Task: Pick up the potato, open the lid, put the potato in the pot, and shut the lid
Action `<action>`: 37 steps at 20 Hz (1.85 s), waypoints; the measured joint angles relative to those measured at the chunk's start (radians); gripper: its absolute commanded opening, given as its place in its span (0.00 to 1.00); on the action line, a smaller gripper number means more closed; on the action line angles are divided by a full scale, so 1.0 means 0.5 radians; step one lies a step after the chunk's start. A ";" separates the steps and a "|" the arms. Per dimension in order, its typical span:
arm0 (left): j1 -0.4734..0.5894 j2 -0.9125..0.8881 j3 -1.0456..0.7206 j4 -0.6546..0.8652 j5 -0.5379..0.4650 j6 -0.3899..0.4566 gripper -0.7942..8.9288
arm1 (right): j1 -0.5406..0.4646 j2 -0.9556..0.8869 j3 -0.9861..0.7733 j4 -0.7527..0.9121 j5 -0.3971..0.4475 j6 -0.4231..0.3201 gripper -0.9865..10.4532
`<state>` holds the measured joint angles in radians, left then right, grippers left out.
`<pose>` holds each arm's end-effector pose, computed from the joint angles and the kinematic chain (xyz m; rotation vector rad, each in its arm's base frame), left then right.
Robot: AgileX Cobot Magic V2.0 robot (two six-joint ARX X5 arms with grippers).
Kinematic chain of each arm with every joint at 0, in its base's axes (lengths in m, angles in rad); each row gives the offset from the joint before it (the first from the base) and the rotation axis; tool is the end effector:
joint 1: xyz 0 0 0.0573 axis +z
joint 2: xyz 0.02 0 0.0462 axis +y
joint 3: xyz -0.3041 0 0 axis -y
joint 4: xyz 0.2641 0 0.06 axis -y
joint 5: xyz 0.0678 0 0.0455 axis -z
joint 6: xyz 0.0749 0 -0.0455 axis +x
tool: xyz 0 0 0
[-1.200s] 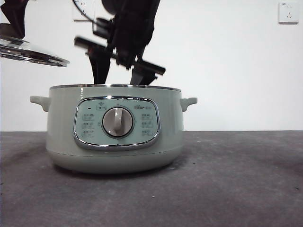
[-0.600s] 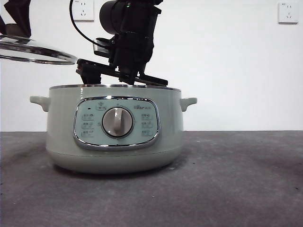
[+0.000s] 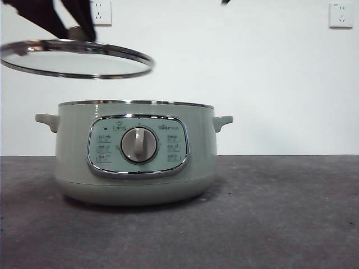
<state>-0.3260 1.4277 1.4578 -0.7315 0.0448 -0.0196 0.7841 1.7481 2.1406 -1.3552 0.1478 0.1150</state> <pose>0.3284 -0.1146 0.3804 0.0803 0.7017 -0.3485 0.2738 0.2575 0.4428 -0.3352 0.9026 0.5325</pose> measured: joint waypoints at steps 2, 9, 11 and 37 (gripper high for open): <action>-0.123 0.065 0.000 0.000 -0.001 0.000 0.07 | 0.002 -0.146 -0.051 0.000 0.000 -0.008 0.77; -0.486 0.280 0.000 0.026 -0.185 -0.001 0.07 | 0.002 -0.739 -0.576 0.000 0.003 -0.014 0.77; -0.520 0.287 0.000 0.040 -0.185 -0.008 0.07 | 0.002 -0.900 -0.728 0.000 0.003 -0.006 0.77; -0.352 0.408 0.039 0.022 0.092 0.016 0.22 | 0.002 -1.411 -1.223 0.001 0.055 0.169 0.77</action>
<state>-0.5022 1.6318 1.4773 -0.7204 0.0906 -0.0116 0.7853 1.0428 1.5291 -1.3548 0.1753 0.1997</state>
